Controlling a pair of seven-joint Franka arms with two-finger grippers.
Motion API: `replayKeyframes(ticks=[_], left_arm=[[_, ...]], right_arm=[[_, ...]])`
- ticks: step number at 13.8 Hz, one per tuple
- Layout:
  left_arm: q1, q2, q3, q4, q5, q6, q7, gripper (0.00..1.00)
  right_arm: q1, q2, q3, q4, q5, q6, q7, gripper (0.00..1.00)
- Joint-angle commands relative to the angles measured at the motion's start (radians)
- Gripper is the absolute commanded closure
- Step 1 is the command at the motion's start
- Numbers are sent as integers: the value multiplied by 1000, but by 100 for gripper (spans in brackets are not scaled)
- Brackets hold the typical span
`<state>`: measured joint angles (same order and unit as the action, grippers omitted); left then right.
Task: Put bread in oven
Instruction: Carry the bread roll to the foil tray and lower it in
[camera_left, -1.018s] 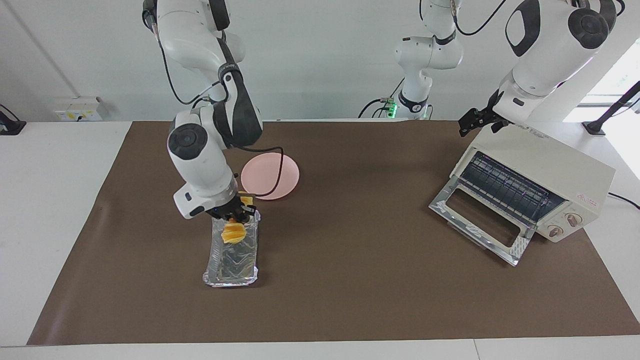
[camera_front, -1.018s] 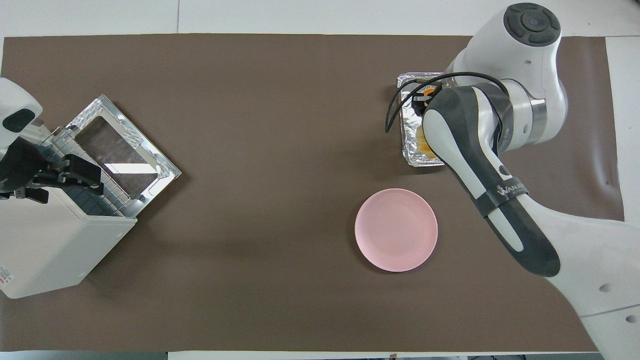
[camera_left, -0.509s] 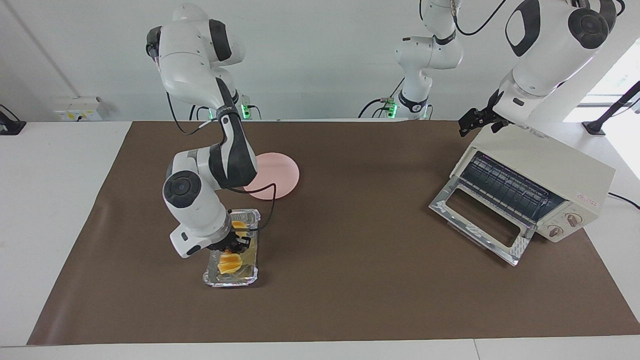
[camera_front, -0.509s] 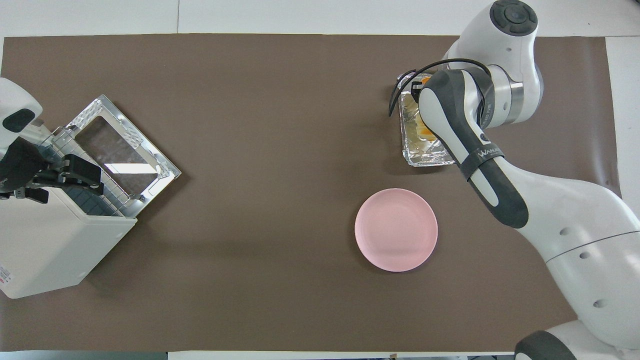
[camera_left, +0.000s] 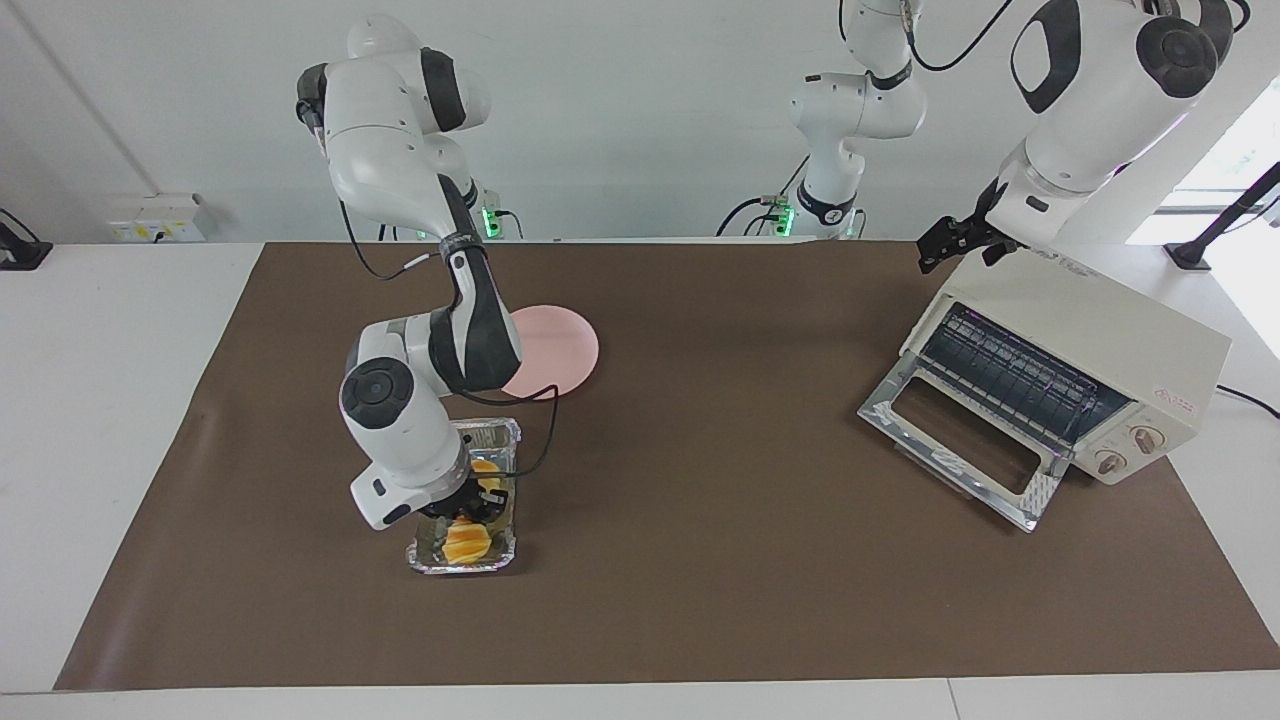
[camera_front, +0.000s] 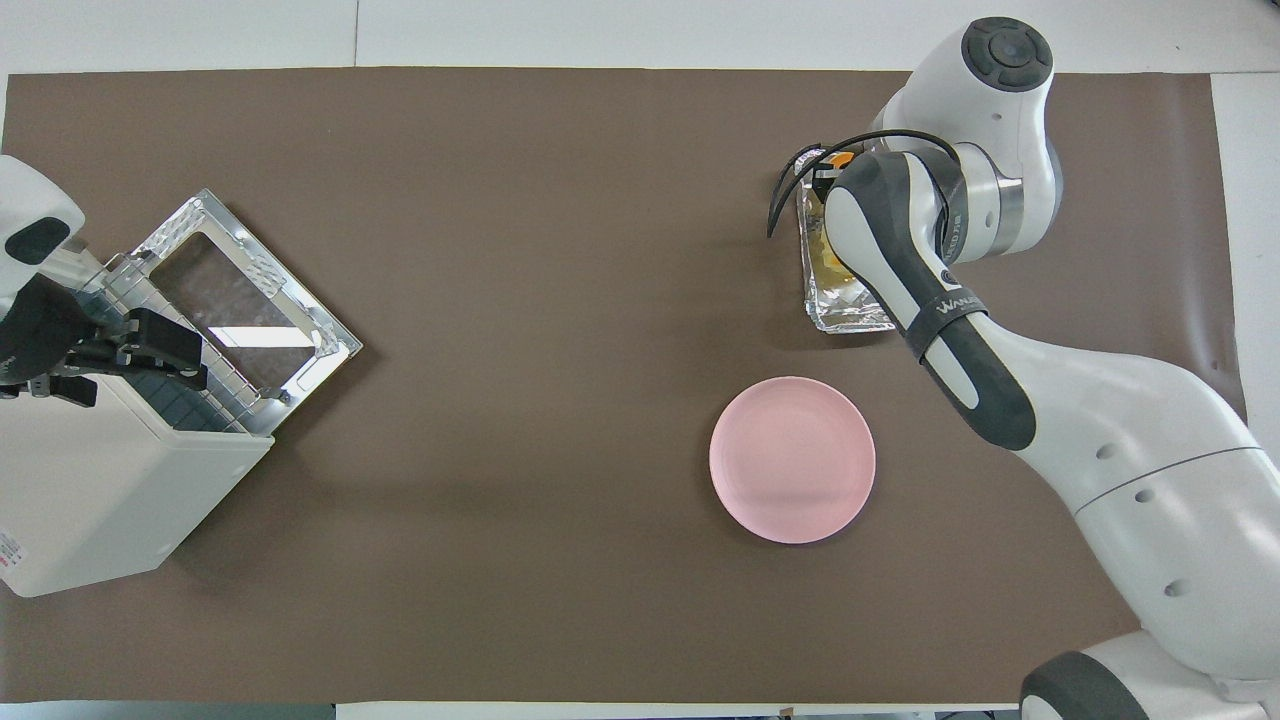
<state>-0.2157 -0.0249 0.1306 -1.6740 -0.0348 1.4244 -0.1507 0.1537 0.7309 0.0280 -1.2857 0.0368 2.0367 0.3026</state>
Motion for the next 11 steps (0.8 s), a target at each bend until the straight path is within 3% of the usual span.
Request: replayKeyframes(ticks=[1, 11], left_arm=[[13, -10, -6, -1, -10, 5, 3, 0], [13, -10, -6, -1, -10, 5, 3, 0]], right_arm=[[-3, -13, 6, -18, -5, 10, -20, 0], [-48, -107, 4, -4, -9, -176, -100, 0]])
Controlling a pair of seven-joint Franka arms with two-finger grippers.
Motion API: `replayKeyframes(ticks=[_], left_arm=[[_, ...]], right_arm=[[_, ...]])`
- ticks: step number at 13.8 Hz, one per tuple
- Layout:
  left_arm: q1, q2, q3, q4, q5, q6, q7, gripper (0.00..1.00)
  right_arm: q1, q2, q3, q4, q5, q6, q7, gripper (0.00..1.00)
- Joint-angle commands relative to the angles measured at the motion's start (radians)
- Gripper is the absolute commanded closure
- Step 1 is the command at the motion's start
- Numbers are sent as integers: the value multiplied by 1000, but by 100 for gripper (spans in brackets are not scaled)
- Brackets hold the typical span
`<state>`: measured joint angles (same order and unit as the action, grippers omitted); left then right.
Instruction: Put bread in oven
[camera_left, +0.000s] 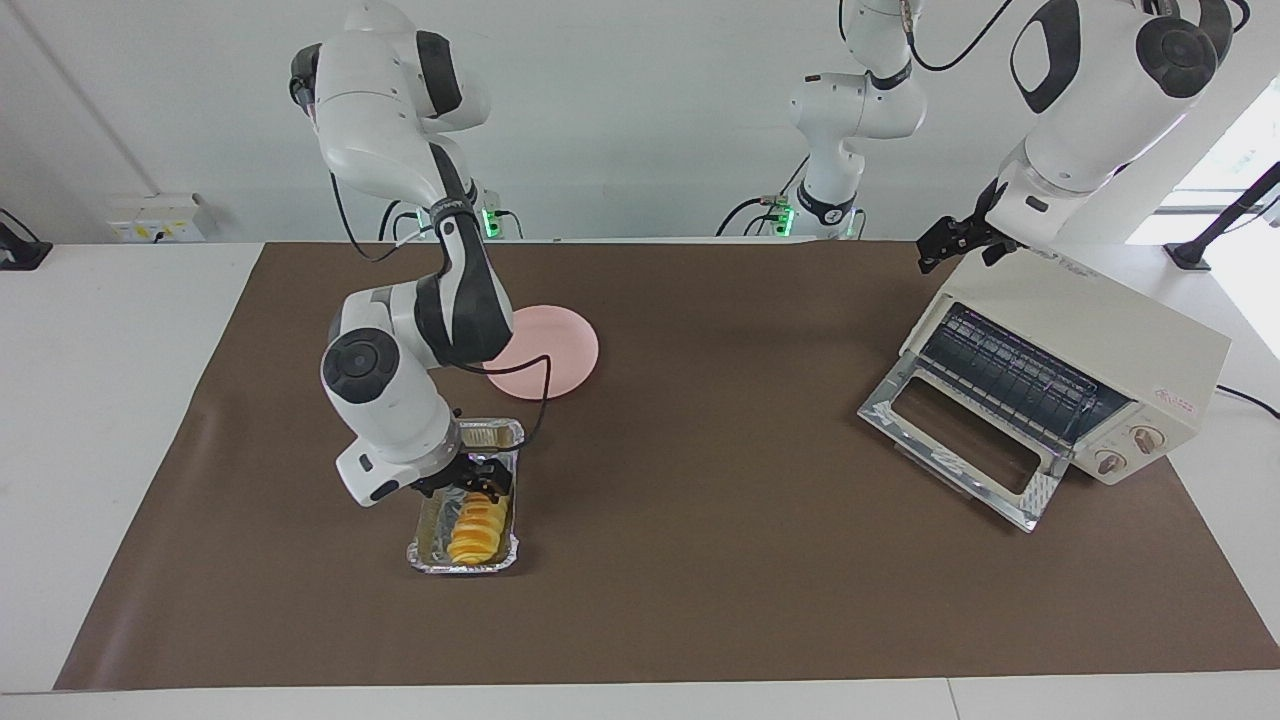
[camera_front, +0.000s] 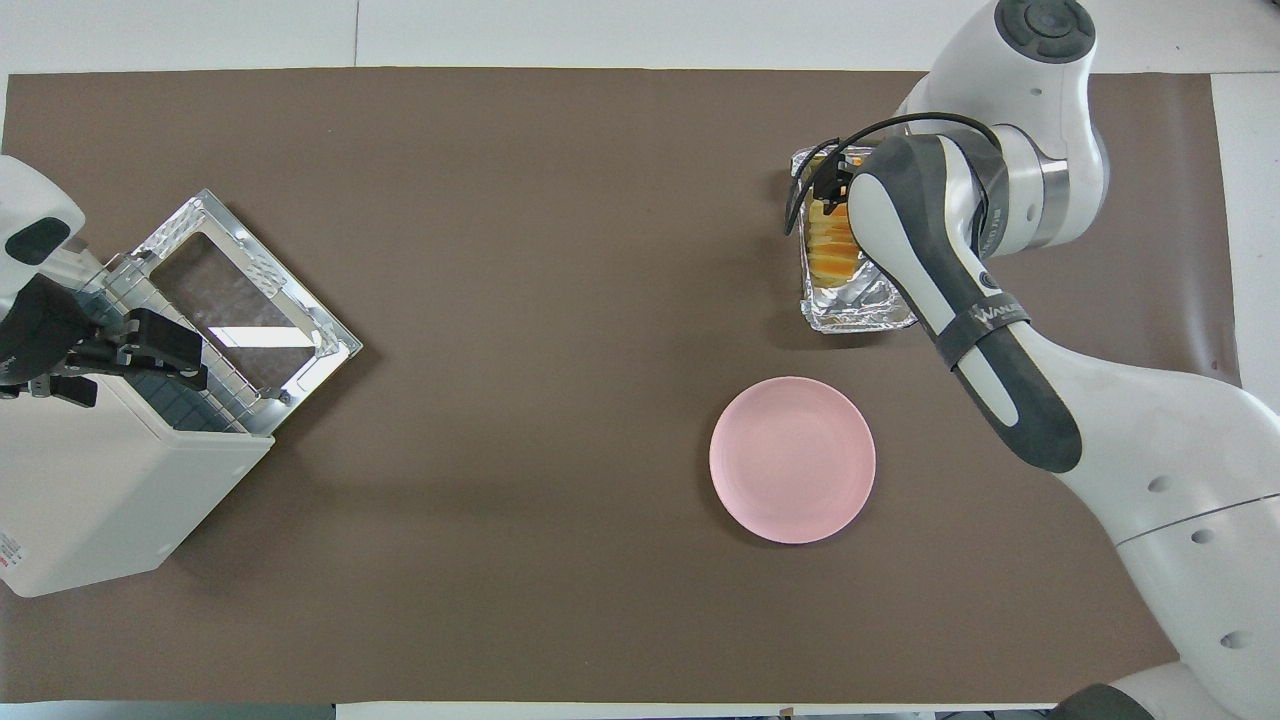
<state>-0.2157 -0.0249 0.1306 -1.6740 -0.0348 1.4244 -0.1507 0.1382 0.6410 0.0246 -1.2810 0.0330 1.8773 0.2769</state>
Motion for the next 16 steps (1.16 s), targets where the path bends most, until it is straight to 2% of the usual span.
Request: replayKeyframes(ticks=[1, 3, 8, 9, 10, 11, 12, 16], left_arm=[[13, -10, -6, -1, -10, 5, 3, 0], [13, -10, -6, -3, -10, 5, 3, 0], [13, -10, -6, -1, -10, 5, 3, 0], [13, -10, -6, -1, -10, 5, 3, 0], [13, -10, -6, -3, -10, 5, 3, 0], [13, -10, -6, -1, -10, 5, 3, 0], [13, -10, -6, -1, -10, 5, 3, 0], [13, -10, -6, -1, -10, 5, 3, 0]], right_arm=[[-43, -17, -1, -12, -10, -9, -126, 0], [-66, -12, -6, -30, -42, 15, -203, 0], [-71, -43, -8, -231, -53, 238, -220, 0], [-71, -52, -8, -254, -54, 258, -222, 3], [-71, -53, -6, -264, -55, 266, -222, 21], [-69, -54, -6, -262, -55, 264, -222, 68], [-65, -55, -6, -261, -53, 261, -213, 100], [-60, -54, -6, -253, -44, 264, -209, 100]])
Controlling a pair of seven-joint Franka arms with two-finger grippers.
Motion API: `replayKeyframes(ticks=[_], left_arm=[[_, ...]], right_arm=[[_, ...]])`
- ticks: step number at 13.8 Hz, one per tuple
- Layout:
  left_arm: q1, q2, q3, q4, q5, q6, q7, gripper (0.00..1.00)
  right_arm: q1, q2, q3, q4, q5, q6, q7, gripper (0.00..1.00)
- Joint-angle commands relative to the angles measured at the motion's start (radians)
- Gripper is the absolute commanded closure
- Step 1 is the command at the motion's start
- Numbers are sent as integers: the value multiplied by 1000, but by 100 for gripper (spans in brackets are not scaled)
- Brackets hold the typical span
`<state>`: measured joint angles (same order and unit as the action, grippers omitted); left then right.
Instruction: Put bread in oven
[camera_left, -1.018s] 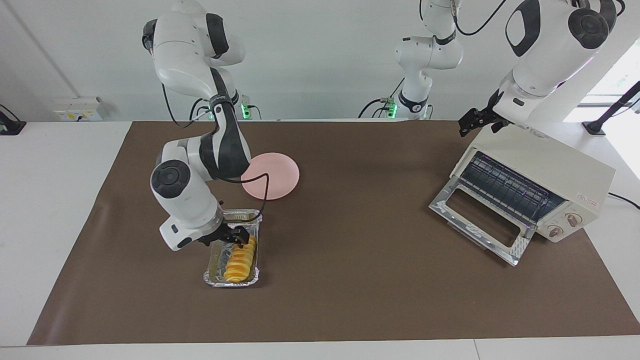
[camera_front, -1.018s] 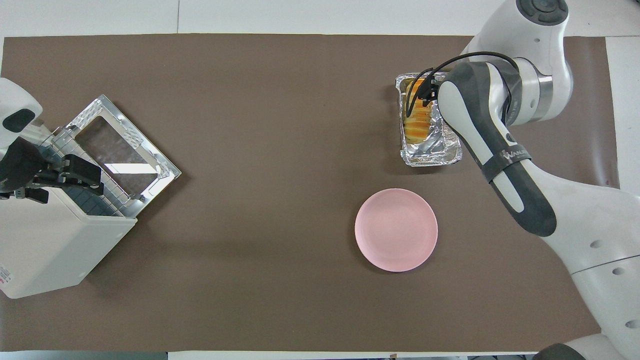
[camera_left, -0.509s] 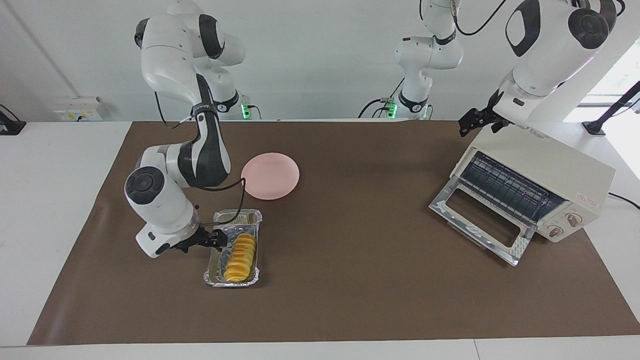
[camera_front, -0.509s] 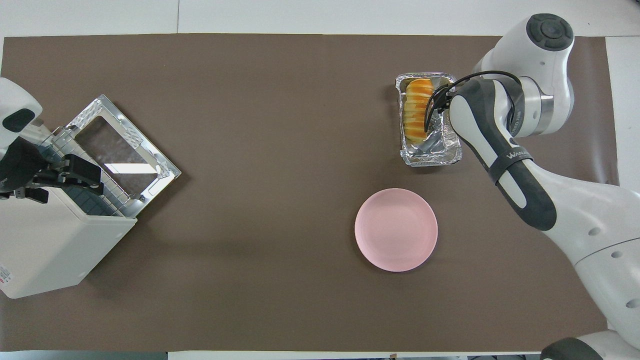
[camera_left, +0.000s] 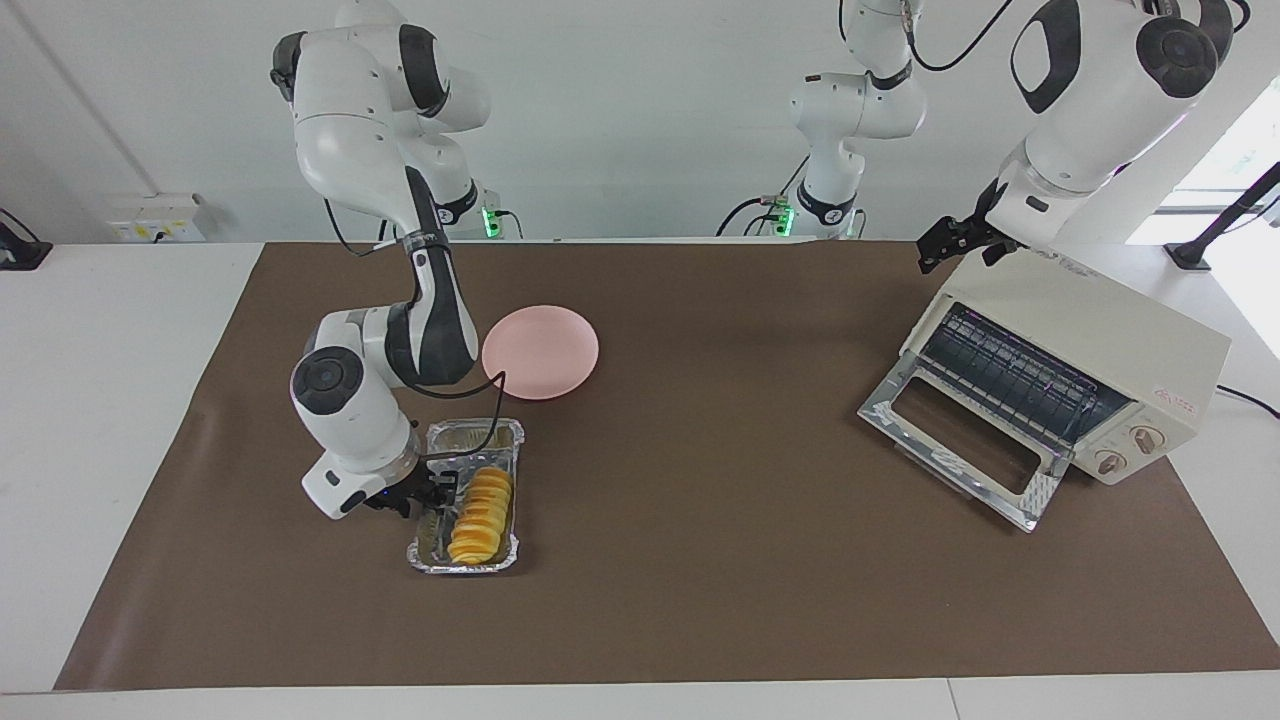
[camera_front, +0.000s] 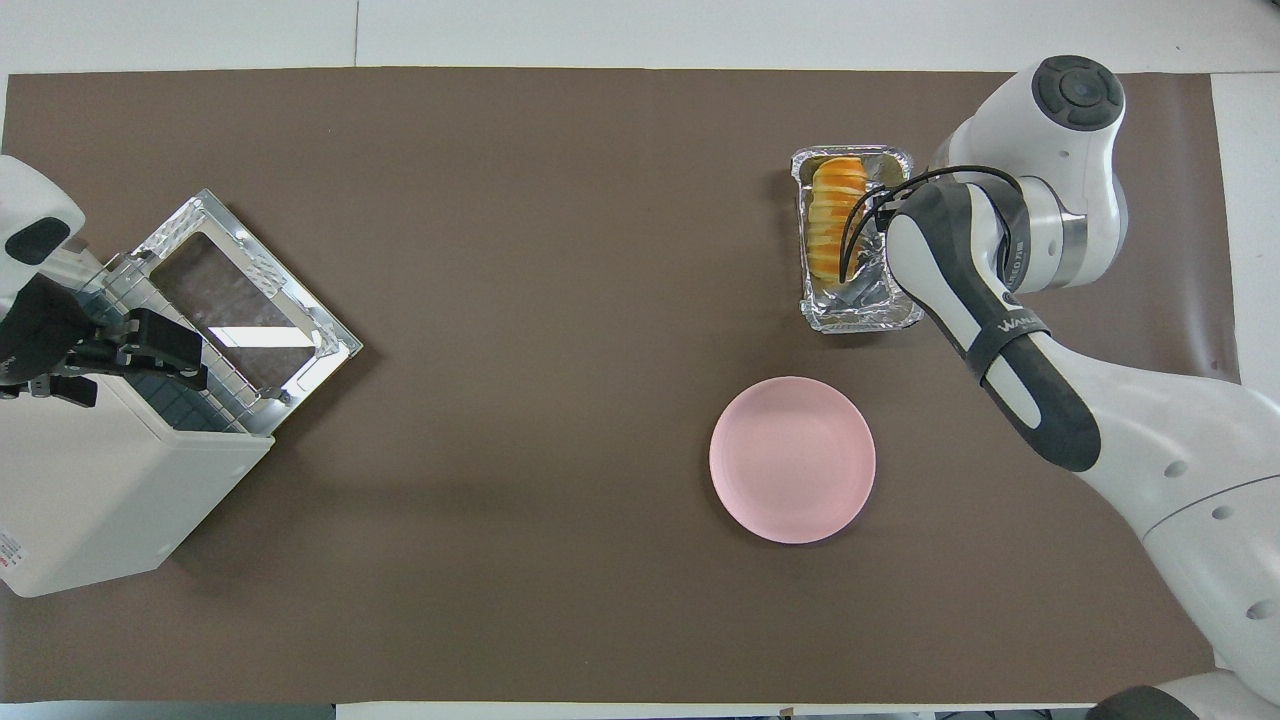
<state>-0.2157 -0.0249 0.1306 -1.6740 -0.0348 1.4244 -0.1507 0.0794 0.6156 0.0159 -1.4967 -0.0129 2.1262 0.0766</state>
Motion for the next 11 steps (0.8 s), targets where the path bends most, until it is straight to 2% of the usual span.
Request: replayKeyframes(ticks=[1, 6, 9, 11], left_arm=[[13, -10, -6, -1, -10, 5, 3, 0], [13, -10, -6, -3, -10, 5, 3, 0], [13, -10, -6, -1, -10, 5, 3, 0], [13, -10, -6, -1, -10, 5, 3, 0]], right_arm=[[-1, -28, 3, -37, 4, 15, -11, 100], [0, -30, 4, -11, 5, -17, -11, 100], [31, -25, 13, 146, 10, -237, -5, 100], [68, -43, 28, 197, 11, -317, 70, 100]])
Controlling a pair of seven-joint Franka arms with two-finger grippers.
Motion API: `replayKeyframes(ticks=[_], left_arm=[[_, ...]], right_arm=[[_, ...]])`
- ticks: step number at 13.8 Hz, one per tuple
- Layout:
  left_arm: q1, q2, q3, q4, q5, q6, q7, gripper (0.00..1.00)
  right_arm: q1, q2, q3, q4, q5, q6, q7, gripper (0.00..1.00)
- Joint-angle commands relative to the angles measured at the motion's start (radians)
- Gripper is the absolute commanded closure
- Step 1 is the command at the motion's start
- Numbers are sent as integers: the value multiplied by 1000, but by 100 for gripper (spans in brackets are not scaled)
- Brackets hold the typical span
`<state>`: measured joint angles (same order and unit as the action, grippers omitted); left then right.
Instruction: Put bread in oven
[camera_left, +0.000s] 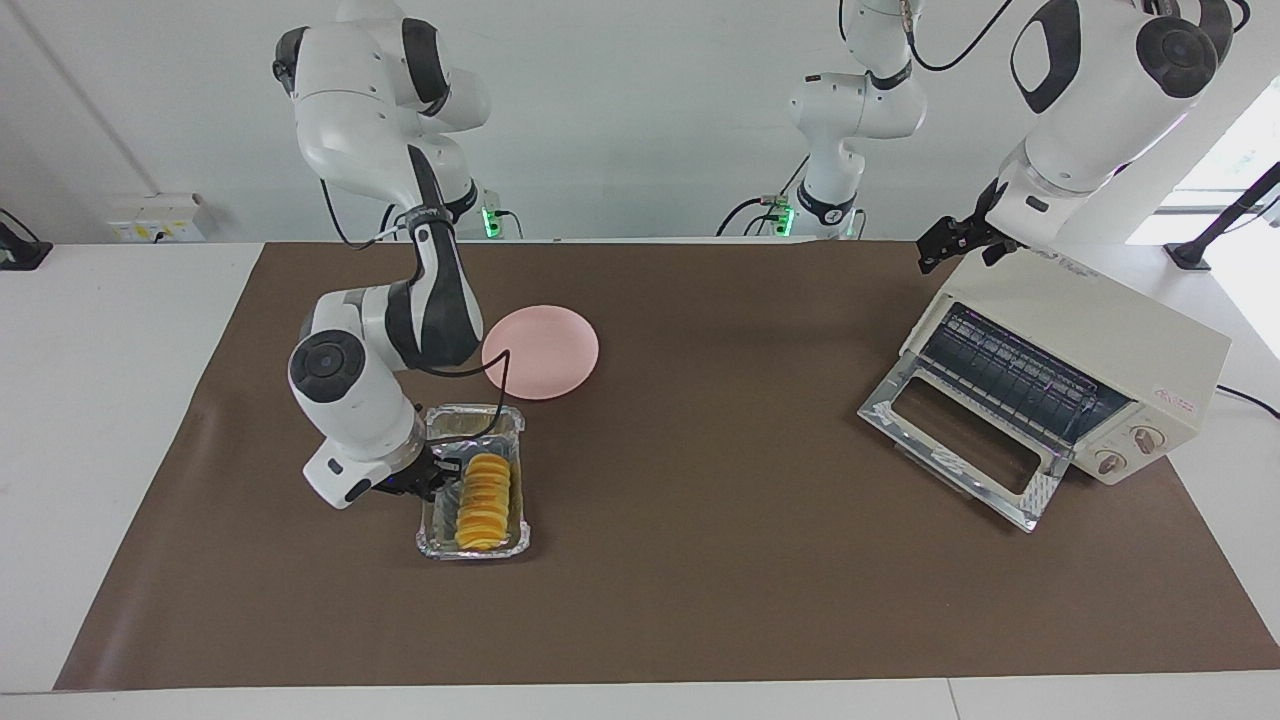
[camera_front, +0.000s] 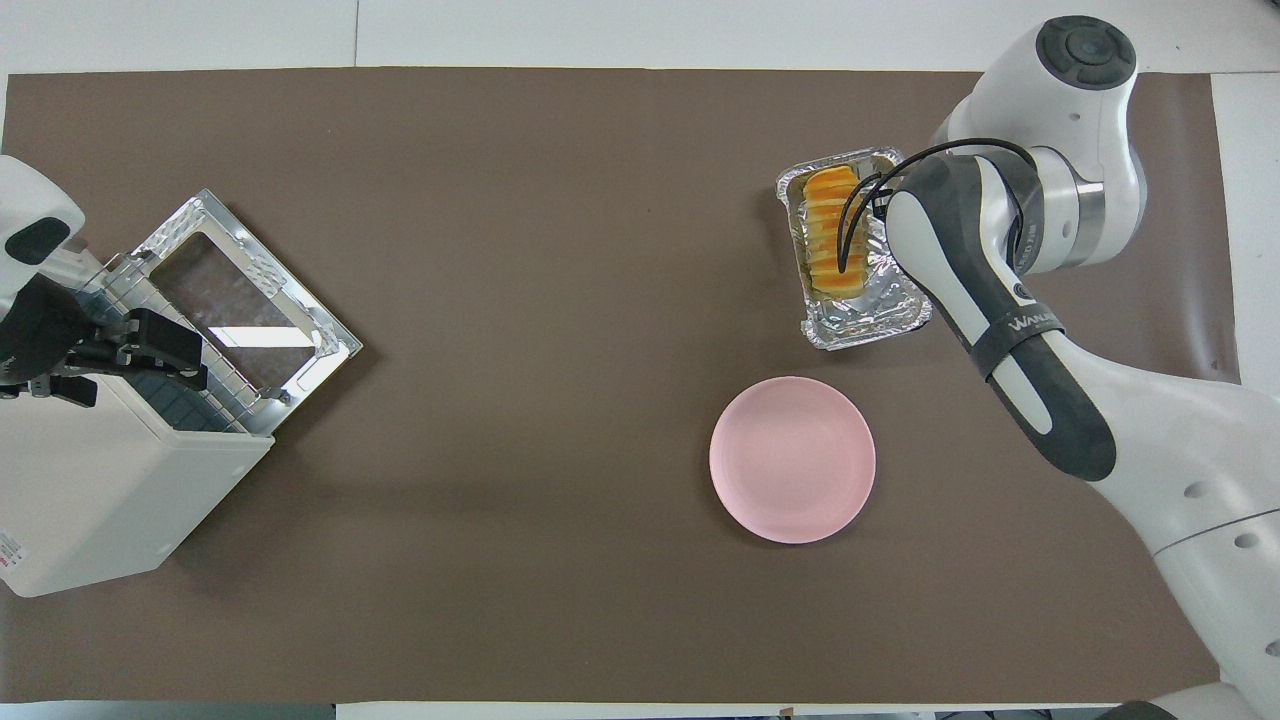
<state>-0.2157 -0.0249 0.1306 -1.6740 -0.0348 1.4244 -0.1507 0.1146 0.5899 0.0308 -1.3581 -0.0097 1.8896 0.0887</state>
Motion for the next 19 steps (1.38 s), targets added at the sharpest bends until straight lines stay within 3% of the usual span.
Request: replayKeyframes(ticks=[1, 4, 8, 10, 14, 19], left_arm=[[13, -10, -6, -1, -10, 5, 3, 0], [13, -10, -6, -1, -10, 5, 3, 0], [13, -10, -6, -1, -10, 5, 3, 0], [13, -10, -6, -1, -10, 5, 3, 0], [13, -10, -6, -3, -10, 5, 3, 0], [13, -10, -6, -1, -10, 5, 3, 0]], right_arm=[[65, -31, 21, 68, 20, -110, 130, 100], [183, -42, 21, 125, 65, -178, 306, 100], [327, -39, 20, 122, 128, -106, 485, 100], [381, -22, 20, 99, 128, -20, 514, 100], [435, -8, 20, -85, 132, 228, 526, 100], [436, 27, 20, -150, 171, 350, 533, 100]])
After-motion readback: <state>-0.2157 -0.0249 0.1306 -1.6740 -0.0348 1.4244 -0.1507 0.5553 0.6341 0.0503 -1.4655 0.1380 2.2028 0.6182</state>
